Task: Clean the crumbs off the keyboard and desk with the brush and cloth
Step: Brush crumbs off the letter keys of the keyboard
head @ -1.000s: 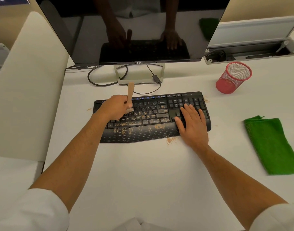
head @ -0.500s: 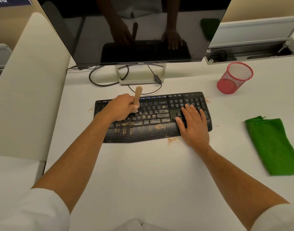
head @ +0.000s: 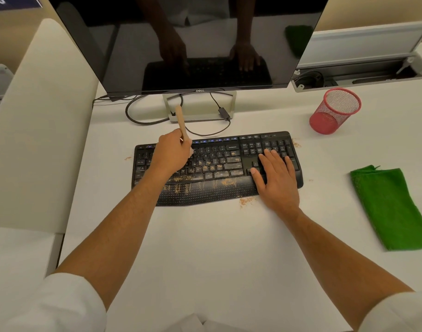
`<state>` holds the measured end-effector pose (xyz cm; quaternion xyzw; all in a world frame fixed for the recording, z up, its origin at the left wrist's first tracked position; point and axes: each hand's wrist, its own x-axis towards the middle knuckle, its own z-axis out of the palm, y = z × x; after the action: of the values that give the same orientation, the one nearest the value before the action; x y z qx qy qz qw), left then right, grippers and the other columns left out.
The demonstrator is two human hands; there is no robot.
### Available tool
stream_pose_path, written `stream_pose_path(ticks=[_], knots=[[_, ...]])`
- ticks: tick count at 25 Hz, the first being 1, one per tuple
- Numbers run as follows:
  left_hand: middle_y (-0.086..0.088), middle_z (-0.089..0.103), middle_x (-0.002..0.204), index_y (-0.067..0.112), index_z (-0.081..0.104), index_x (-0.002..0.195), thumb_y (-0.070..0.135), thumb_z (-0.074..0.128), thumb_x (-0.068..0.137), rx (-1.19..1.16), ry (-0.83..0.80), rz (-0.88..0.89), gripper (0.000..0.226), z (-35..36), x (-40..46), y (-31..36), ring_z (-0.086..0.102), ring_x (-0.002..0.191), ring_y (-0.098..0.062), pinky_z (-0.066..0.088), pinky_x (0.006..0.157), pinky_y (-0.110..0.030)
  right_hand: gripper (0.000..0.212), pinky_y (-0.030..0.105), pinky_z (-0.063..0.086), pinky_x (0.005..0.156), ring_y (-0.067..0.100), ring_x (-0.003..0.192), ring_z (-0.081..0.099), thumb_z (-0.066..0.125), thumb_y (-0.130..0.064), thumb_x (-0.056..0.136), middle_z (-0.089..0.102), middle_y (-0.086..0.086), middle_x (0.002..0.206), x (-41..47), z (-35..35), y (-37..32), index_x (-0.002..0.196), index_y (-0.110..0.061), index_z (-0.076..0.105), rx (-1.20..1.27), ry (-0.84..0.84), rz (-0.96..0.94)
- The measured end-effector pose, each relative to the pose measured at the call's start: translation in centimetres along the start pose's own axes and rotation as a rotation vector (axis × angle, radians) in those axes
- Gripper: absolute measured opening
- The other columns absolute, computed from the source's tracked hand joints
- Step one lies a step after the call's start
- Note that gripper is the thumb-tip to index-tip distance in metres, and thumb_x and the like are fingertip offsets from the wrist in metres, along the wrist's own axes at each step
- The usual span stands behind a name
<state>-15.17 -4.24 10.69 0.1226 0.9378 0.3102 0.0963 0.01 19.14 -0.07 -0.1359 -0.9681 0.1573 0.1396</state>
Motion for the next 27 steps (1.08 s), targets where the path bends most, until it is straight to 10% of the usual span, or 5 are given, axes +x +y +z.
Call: stream_pose_path(ticks=[11, 16, 21, 27], knots=[[-0.014, 0.071, 0.089, 0.001, 0.066, 0.099, 0.020, 0.057, 0.096, -0.020, -0.137, -0.150, 0.021, -1.0, 0.7, -0.5, 0.071, 0.075, -0.029, 0.060, 0.075, -0.045, 0.060, 0.041, 0.007, 0.126, 0.019, 0.148, 0.031, 0.032, -0.052, 0.103, 0.046, 0.004, 0.154, 0.0, 0.0, -0.1, 0.144, -0.014, 0.050, 0.004, 0.000, 0.002], [-0.002, 0.061, 0.090, 0.001, 0.065, 0.108, 0.020, 0.051, 0.101, -0.021, -0.031, -0.003, 0.024, 0.5, -0.4, 0.1, 0.055, 0.070, -0.008, 0.043, 0.063, -0.023, 0.059, 0.041, 0.007, 0.126, 0.019, 0.148, 0.031, 0.033, -0.051, 0.102, 0.045, 0.004, 0.154, 0.0, -0.1, -0.1, 0.144, -0.013, 0.051, 0.021, 0.004, 0.003], [-0.007, 0.063, 0.091, 0.003, 0.062, 0.109, 0.016, 0.051, 0.099, 0.084, -0.335, -0.037, 0.019, -0.6, 0.6, 0.6, 0.064, 0.076, -0.020, 0.051, 0.064, -0.034, 0.058, 0.039, 0.005, 0.126, 0.018, 0.149, 0.030, 0.033, -0.051, 0.103, 0.044, 0.004, 0.155, 0.0, 0.0, 0.0, 0.144, -0.014, 0.050, 0.011, 0.003, 0.004], [-0.004, 0.060, 0.085, 0.006, 0.064, 0.096, 0.022, 0.052, 0.101, 0.122, -0.153, 0.127, 0.021, 0.2, 1.0, -0.2, 0.058, 0.071, -0.017, 0.047, 0.066, -0.035, 0.058, 0.039, 0.006, 0.126, 0.018, 0.149, 0.030, 0.034, -0.051, 0.103, 0.045, 0.004, 0.154, -0.1, 0.0, 0.0, 0.144, -0.014, 0.051, 0.005, 0.007, 0.003]])
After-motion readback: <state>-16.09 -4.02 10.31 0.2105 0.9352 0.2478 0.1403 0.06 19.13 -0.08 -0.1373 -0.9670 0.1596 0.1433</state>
